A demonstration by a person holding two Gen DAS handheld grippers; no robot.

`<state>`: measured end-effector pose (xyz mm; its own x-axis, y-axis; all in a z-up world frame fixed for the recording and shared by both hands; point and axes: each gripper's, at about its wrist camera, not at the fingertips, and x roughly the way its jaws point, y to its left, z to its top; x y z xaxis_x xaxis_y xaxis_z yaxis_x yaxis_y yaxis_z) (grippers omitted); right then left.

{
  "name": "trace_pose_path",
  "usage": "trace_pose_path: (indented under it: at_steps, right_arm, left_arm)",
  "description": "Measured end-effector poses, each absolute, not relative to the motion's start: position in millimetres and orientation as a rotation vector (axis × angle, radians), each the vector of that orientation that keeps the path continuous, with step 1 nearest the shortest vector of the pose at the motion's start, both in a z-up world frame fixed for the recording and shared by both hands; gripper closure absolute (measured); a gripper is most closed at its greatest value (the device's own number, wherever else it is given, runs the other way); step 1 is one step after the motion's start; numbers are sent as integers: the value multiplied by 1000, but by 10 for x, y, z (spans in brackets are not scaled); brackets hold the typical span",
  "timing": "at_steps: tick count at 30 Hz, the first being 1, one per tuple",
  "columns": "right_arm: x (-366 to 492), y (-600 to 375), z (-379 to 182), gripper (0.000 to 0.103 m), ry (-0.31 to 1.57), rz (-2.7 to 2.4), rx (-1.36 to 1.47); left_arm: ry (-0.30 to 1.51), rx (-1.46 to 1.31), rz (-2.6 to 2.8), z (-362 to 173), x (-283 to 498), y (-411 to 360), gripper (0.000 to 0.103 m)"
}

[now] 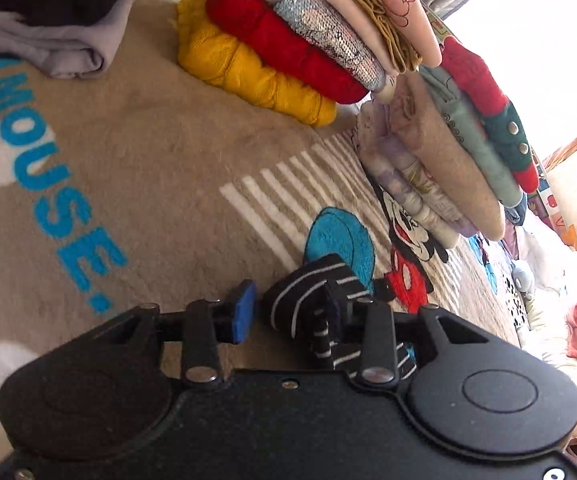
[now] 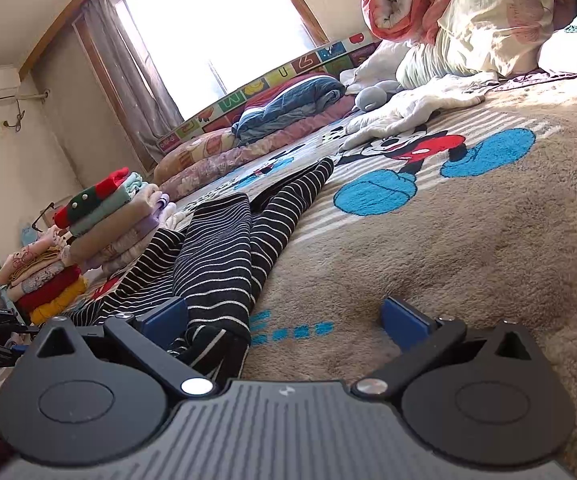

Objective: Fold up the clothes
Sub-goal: 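Release the leg end with the left tool and regrasp it near the clothes stacks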

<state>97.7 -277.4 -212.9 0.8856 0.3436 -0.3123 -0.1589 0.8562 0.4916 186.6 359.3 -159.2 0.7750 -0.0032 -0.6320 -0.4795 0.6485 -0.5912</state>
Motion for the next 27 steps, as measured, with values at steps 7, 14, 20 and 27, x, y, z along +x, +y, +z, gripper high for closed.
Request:
trace_pose_path:
  at_steps: [7, 14, 20, 27]
  right_arm:
    - [983, -2774, -2121, 0, 402, 274, 472]
    - [981, -2772, -2120, 0, 404, 274, 470]
    - [979, -2771, -2116, 0, 405, 273, 468]
    - [973, -2764, -2119, 0, 405, 275, 467]
  left_arm:
    - [793, -681, 228, -1581, 2241, 3599, 68]
    - [627, -335, 59, -1182, 2193, 3303, 98]
    - [624, -213, 29, -1107, 2098, 3206, 84]
    - [756, -417, 159, -1266, 2048, 3547, 78]
